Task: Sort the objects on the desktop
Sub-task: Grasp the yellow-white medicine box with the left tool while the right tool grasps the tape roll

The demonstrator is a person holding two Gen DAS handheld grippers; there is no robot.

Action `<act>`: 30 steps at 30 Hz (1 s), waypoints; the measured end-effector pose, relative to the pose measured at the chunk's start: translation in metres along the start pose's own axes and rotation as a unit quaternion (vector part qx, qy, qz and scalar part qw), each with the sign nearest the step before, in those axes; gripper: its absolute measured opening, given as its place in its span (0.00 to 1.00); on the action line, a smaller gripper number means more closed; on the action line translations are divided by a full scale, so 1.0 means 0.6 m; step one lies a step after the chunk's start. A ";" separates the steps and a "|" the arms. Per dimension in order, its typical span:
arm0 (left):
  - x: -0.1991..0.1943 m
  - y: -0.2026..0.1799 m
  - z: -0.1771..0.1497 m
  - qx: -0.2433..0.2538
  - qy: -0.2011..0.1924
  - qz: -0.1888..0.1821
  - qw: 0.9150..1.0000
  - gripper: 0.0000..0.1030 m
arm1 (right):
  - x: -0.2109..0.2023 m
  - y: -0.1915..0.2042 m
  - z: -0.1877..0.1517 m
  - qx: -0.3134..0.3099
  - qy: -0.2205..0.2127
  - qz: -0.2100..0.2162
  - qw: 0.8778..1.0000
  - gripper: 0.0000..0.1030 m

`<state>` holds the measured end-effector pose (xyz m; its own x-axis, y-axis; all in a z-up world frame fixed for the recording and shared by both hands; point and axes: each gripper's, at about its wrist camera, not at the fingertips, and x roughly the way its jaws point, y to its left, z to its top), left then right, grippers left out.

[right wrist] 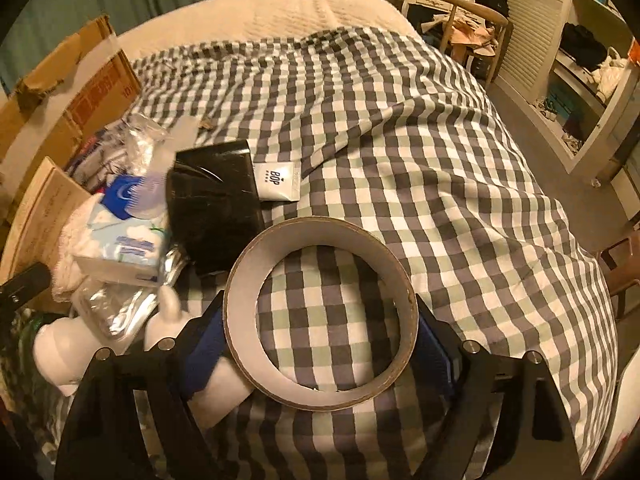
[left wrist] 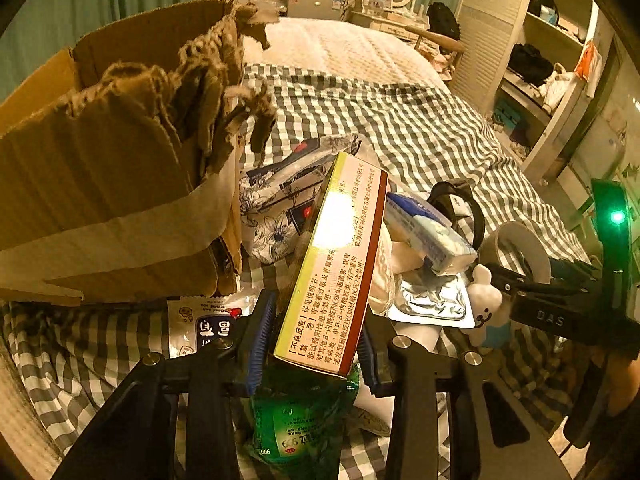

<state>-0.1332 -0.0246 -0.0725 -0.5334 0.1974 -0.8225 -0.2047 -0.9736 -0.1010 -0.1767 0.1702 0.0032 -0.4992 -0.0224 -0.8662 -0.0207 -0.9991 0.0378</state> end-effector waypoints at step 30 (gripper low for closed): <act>-0.188 -0.039 -0.027 -0.032 -0.096 -0.055 0.993 0.28 | -0.316 0.081 -0.051 -0.061 -0.111 0.063 0.990 0.81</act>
<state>-0.0547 -0.0258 0.0137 -0.6583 0.3144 -0.6840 -0.2201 -0.9493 -0.2246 -0.0564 0.1248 0.1540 -0.6699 -0.1515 -0.7269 0.1508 -0.9863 0.0666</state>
